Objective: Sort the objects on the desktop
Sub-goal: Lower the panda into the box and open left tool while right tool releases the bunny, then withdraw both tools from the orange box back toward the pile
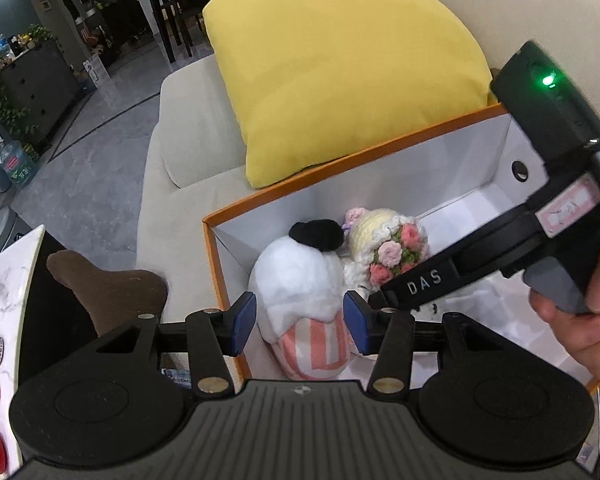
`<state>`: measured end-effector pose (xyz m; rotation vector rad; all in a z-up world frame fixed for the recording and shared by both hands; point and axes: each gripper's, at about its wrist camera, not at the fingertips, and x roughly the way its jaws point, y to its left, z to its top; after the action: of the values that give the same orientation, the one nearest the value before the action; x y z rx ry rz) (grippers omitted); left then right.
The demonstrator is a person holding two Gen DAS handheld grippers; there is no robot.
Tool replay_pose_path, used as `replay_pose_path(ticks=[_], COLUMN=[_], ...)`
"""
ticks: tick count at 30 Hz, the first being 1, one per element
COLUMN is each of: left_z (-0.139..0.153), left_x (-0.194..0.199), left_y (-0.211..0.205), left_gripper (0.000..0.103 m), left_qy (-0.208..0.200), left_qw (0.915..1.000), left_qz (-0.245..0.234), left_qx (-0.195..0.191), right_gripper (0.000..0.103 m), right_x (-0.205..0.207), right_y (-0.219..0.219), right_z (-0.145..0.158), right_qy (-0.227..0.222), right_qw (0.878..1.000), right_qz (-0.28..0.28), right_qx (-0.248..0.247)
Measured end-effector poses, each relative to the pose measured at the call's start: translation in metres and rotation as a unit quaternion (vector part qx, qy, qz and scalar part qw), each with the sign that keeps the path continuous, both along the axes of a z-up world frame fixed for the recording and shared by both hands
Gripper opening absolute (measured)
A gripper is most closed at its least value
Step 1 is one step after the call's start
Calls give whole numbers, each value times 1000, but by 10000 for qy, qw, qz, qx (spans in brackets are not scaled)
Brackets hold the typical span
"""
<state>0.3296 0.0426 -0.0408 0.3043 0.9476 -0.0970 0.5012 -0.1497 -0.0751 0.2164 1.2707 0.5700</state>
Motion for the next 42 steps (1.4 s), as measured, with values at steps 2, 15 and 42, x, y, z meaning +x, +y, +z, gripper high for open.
replay_pose_path(ticks=[2,15,42], left_z=[0,17,55], left_x=[0,-25,-202], left_y=[0,7,-65], left_gripper=[56,56,56], left_qy=[-8,-244,-834], left_qw=[10000,9985,9834], left_qz=[21,310,-295], left_qx=[4,-369,-1582], right_gripper=[52,72,71], right_x=[3,-8,-257], right_y=[-1,-1,-156], right_z=[-2,28,95], right_qy=[57,-459,-2872], right_qw=[10000,9954,9555], right_qz=[-11,163,-369], right_qx=[15,-827,-558])
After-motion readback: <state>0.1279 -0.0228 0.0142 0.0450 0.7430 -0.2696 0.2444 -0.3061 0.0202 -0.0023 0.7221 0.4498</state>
